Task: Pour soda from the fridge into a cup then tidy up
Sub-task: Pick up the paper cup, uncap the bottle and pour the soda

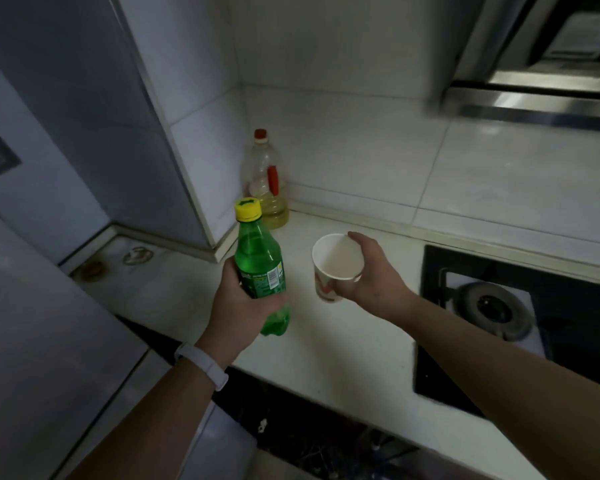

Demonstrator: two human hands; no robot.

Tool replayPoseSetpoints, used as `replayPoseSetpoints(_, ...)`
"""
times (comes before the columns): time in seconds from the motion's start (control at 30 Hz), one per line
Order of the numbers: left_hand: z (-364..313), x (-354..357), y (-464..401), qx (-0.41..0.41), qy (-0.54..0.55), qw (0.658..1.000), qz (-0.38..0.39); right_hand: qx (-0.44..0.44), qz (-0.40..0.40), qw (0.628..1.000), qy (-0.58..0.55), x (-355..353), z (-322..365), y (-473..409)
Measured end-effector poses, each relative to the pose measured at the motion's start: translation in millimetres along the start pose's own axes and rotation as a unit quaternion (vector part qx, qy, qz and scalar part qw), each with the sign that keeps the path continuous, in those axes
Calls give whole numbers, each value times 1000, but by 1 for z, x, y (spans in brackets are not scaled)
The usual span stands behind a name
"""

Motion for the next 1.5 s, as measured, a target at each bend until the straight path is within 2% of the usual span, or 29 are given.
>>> replayPoseSetpoints(0.33, -37, 50, 17, 45, 9, 991, 123, 45, -71, 996, 11, -54, -5, 65)
replayPoseSetpoints(0.7, -78, 142, 64, 77, 12, 975, 210, 90, -161, 983, 0, -138, -38, 147)
replayPoseSetpoints(1.13, -134, 309, 203, 104, 24, 943, 315, 167, -258, 951, -30, -277, -119, 319)
replayPoseSetpoints(1.5, -176, 442, 339, 111, 42, 899, 420, 209, -350, 913, -10, -382, -174, 473)
Point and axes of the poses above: each hand's wrist, its own y-axis away from the middle knuckle, its own x-axis out of the palm, z = x × y, the point moved 3 cm from there along -y, towards the middle knuckle, and after that the axes turned 2 degrees about x, right-handed, at the moved point
